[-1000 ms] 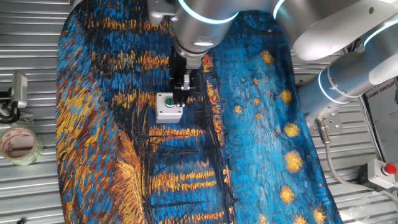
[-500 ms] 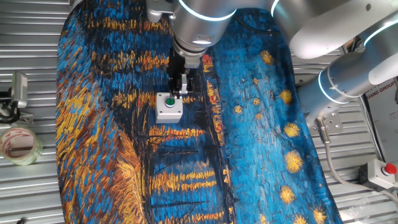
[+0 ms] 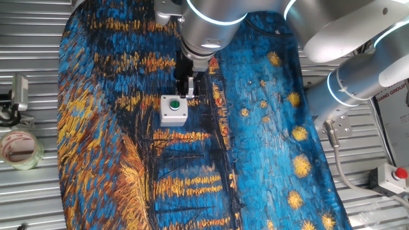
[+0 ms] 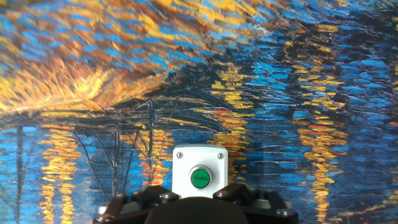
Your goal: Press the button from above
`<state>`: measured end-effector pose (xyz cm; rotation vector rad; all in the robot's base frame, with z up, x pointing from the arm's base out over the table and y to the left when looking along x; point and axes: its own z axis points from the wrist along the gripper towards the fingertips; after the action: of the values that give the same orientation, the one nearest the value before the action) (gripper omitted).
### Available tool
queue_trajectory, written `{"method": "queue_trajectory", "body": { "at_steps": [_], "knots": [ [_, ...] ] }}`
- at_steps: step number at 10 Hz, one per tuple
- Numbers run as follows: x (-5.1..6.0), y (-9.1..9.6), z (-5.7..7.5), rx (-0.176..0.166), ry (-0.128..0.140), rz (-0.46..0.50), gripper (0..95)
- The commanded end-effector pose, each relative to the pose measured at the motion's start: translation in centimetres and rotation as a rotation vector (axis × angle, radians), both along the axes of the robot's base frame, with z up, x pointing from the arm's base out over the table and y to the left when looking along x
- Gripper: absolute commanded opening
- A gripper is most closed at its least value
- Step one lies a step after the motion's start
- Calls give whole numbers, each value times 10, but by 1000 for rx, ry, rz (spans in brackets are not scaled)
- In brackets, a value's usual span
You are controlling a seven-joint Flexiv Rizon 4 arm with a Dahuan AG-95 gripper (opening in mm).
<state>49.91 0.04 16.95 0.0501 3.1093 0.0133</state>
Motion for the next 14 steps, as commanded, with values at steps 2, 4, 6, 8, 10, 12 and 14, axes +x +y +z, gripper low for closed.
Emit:
{"method": "queue_trajectory", "body": {
  "at_steps": [2, 4, 6, 8, 10, 12, 14],
  "knots": [
    [-1, 0, 1, 0, -1, 2, 0],
    [-1, 1, 2, 2, -1, 5, 0],
    [-2, 1, 3, 0, -1, 5, 0],
    [-2, 1, 3, -4, -2, 5, 0],
    [-2, 1, 3, -5, -3, 11, 0],
    [-2, 2, 4, -6, -1, 16, 0],
    [-3, 2, 5, -8, -1, 15, 0]
  ]
}}
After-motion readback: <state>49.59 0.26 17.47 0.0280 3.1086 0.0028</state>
